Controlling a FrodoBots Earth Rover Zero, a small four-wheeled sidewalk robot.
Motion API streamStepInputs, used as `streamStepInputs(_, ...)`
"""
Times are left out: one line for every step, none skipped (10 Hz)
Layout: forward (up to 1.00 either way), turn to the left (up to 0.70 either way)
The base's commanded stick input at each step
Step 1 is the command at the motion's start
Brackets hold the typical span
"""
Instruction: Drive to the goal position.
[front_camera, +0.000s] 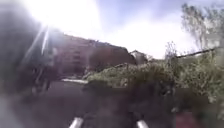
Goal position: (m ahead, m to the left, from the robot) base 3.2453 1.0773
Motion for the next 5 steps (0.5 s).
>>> streamStepInputs(0.70, 0.00)
streamStepInputs(0.70, 0.00)
streamStepInputs(0.70, 0.00)
streamStepInputs(0.70, 0.00)
streamStepInputs(0.70, 0.00)
